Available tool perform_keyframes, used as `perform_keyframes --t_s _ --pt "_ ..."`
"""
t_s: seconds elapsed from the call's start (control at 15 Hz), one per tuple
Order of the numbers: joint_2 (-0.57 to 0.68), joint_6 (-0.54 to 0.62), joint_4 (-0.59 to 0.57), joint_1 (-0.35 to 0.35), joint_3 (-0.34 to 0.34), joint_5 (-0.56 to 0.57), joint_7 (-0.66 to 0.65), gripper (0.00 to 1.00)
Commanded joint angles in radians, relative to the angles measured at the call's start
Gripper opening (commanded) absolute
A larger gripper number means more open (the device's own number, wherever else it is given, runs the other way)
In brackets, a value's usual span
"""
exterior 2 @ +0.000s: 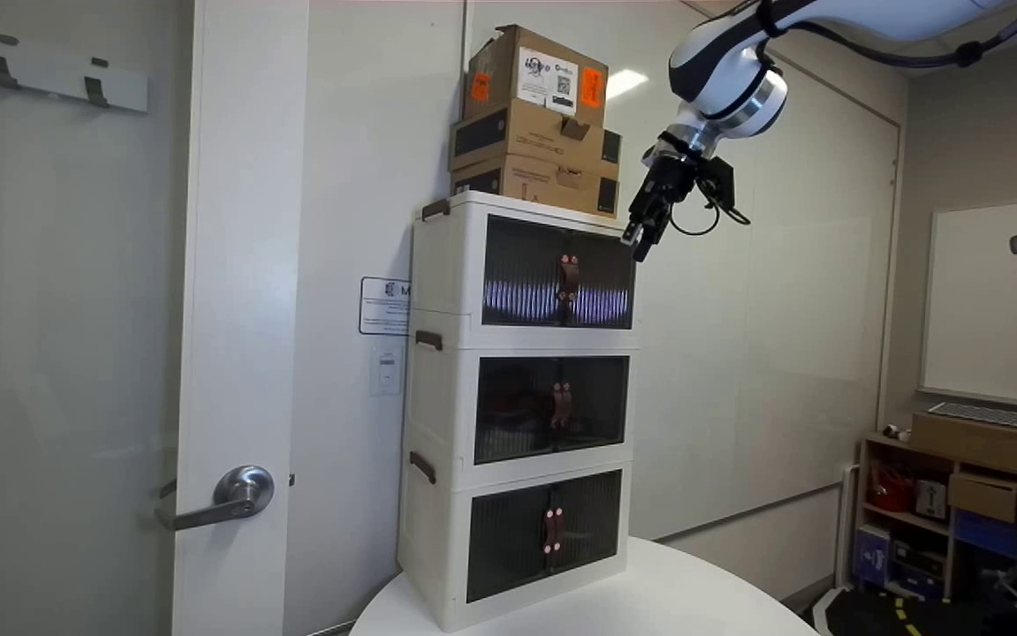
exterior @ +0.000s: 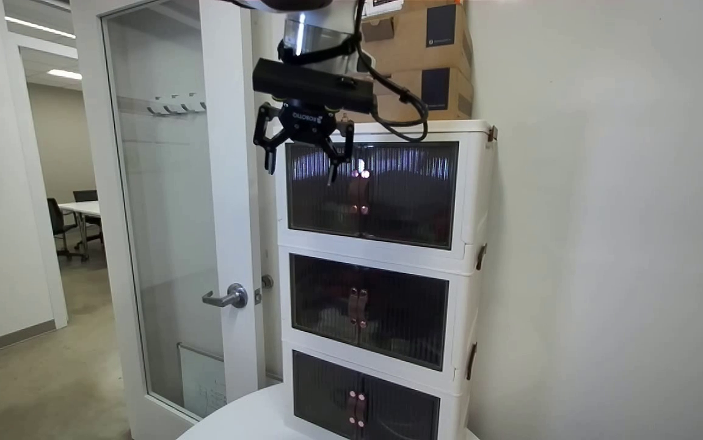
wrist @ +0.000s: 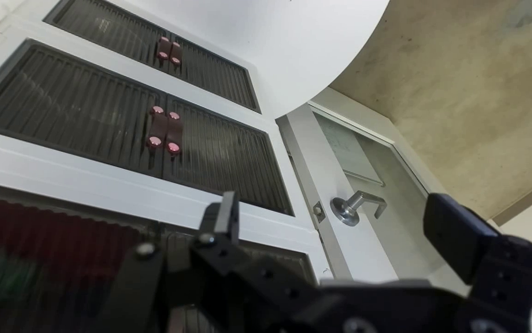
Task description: Open the upper part of the cabinet door
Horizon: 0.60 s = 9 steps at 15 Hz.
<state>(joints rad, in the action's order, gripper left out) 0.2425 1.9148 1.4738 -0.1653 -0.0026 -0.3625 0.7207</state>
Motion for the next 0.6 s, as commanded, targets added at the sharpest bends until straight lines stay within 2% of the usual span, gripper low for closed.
perform_keyframes --t_s 0.0,0.27,0.53 --pt "0.004 0.002 0.001 0.027 0.01 0.051 0.027 1.0" --pt "0.04 0.039 -0.027 0.043 0.03 0.088 0.132 1.0" --pt "0.023 0.228 0.022 0.019 0.025 0.033 0.145 1.0"
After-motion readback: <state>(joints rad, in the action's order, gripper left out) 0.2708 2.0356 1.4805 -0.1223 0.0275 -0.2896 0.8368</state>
